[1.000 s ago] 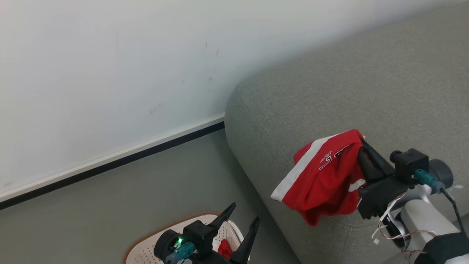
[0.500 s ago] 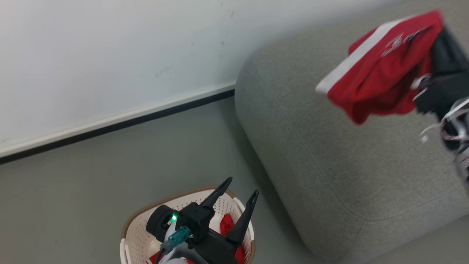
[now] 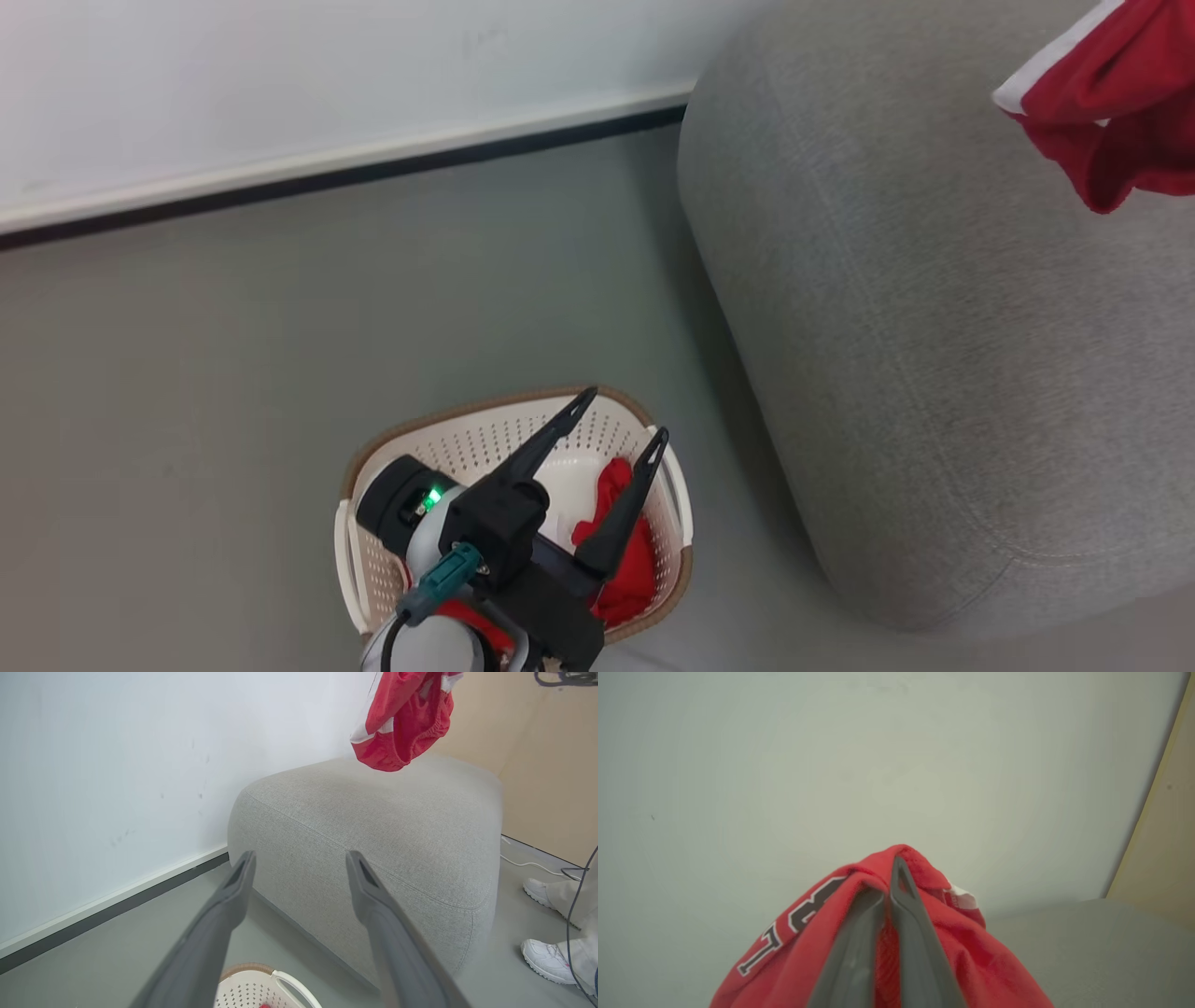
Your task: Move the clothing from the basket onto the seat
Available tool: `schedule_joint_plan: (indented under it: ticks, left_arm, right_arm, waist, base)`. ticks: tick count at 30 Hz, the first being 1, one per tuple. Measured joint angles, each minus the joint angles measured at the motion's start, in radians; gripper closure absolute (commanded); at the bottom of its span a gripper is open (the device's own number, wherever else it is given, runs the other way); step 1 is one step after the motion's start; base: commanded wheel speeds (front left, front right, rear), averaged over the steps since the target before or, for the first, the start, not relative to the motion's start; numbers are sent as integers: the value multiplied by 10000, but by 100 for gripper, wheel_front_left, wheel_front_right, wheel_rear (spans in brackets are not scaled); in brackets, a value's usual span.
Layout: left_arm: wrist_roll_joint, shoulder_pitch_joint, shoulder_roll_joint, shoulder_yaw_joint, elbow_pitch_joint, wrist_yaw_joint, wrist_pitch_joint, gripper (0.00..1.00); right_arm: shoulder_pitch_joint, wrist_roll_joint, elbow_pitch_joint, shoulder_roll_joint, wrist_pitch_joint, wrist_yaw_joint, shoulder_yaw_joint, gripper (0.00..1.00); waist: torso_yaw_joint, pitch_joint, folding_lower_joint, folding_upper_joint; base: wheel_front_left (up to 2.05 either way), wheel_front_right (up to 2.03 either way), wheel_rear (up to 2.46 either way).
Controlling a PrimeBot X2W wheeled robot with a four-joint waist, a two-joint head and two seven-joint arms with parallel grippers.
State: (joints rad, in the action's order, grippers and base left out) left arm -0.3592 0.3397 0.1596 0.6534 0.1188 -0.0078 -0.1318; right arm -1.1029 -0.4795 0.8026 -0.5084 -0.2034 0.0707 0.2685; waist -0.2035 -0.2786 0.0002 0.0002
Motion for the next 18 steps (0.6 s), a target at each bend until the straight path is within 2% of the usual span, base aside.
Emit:
schedule_joint_plan:
  ticks: [8,18]
  left_arm:
    - [301,663,174,-23,-771,88,328,0]
    - [706,1305,512,-232,-1432,211,686,0]
  right_arm:
    - [-494,-146,477,-113,-23,-194,-337,100]
    - [-951,-146,1032,140,-184,-359,-336,100]
  waist:
    - [399,-1249,0,1]
    - [426,-2618,0,1]
  base:
    - [0,0,0]
    - [0,0,0]
